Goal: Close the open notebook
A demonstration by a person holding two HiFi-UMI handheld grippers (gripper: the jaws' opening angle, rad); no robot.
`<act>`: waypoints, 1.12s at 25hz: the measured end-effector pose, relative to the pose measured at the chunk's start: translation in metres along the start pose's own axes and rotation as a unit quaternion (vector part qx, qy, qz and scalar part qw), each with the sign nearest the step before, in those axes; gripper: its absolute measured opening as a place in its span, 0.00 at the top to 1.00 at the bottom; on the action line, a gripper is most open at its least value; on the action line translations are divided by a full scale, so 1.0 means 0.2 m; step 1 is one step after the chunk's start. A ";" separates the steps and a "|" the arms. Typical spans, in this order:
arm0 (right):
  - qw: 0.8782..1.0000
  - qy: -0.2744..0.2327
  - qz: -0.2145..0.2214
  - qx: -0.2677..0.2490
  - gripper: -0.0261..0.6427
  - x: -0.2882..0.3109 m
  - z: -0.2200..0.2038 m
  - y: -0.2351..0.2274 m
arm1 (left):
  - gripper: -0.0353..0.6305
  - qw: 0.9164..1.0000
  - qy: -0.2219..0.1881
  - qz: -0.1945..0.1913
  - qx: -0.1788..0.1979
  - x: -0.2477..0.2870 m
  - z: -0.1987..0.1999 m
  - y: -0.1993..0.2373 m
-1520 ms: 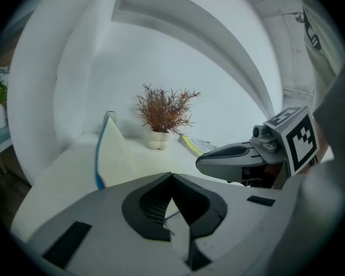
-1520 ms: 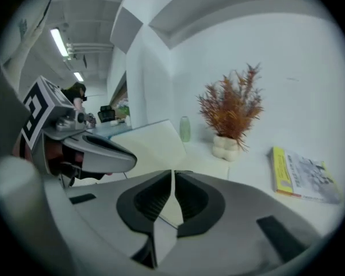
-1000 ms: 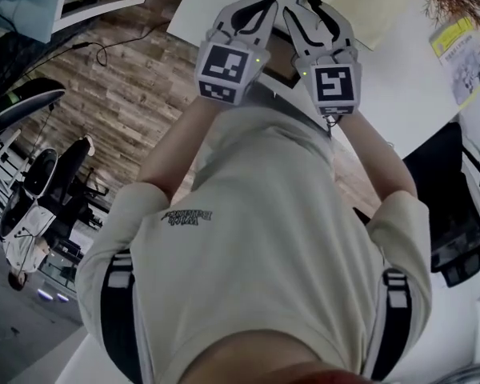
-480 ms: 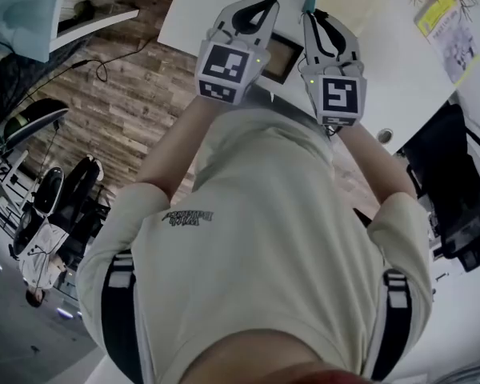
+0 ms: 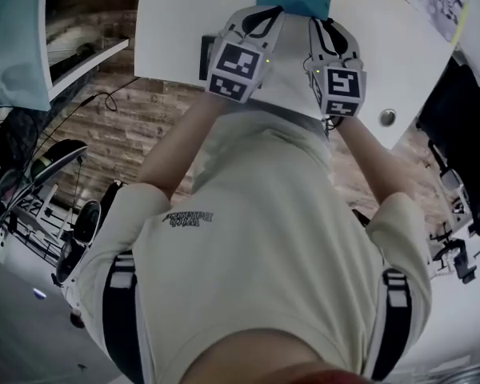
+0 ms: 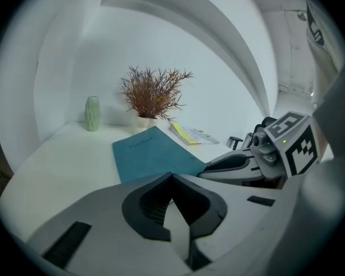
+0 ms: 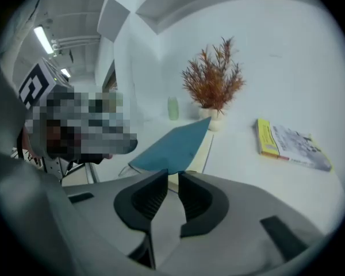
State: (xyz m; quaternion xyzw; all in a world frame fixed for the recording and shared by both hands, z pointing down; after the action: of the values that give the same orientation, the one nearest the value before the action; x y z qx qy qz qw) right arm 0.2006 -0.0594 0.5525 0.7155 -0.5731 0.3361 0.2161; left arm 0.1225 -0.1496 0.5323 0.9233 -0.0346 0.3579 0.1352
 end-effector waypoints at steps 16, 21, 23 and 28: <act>0.999 0.001 0.005 0.032 0.86 -0.21 0.11 -0.08 | 0.93 0.999 -0.015 0.029 -0.010 -0.11 0.15 -0.09; 1.000 -0.017 0.004 0.016 0.86 -0.35 0.23 -0.06 | 0.93 0.999 -0.041 0.036 -0.003 -0.27 0.27 -0.15; 1.000 -0.024 0.004 0.011 0.86 -0.39 0.28 -0.05 | 0.93 0.998 -0.049 0.039 0.000 -0.33 0.30 -0.17; 0.999 -0.048 0.010 -0.005 0.92 -0.51 0.40 0.01 | 0.93 0.996 -0.068 0.051 0.007 -0.46 0.37 -0.19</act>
State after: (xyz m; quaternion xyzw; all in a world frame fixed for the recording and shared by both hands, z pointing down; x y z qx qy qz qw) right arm 0.2049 -0.0481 0.4236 0.7242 -0.5915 0.3001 0.1885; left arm 0.1087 -0.1370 0.4095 0.9435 -0.0880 0.3008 0.1079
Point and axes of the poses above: the fingertips, and each gripper's own axes: x forward along the fingers, y to its left, z out of its top, the point moved 5 cm from there along -x, backward along the fingers, and after that the axes turned 9 degrees about y, right-handed, at the moved point
